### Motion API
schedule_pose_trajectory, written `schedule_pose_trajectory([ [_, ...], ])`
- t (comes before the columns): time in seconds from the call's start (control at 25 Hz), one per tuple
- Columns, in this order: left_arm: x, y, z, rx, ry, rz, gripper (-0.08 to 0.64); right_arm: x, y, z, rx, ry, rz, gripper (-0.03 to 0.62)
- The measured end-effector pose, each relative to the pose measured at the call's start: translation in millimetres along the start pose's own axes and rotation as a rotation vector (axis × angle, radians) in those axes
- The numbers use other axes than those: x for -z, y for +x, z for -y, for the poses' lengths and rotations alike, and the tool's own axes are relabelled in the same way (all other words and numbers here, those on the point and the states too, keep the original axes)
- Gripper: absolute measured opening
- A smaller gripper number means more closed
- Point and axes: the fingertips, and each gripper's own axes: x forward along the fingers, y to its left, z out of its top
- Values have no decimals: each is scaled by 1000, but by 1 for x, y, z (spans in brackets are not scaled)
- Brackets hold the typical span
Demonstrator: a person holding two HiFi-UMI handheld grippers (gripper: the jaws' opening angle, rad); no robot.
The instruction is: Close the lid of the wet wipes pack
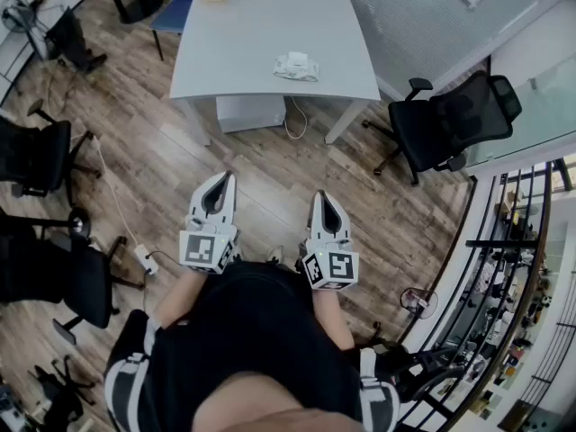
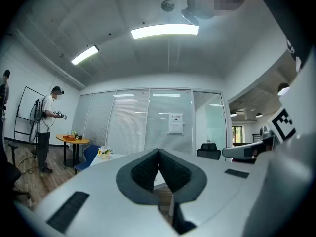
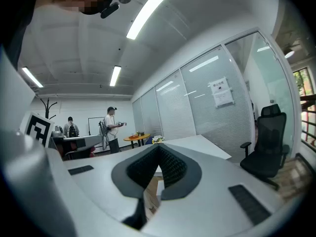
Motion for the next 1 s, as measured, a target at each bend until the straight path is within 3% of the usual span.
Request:
schedule_pose_trajectory([
  [0.76,-1,-2,-2,-10,7,-20,21,-4,1,3,9,24,17,20],
  [0.8,-1,-3,-4,-16,5,-25,21,-1,3,3,8,22,7,39],
  [0.88,-1,-3,-6,-19,3,-25,21,5,7,1,-1,20,-19,185],
  [1.0,-1,-5,-11,-9,-7,-15,21,9,11,-7,-4,3,-38,190],
])
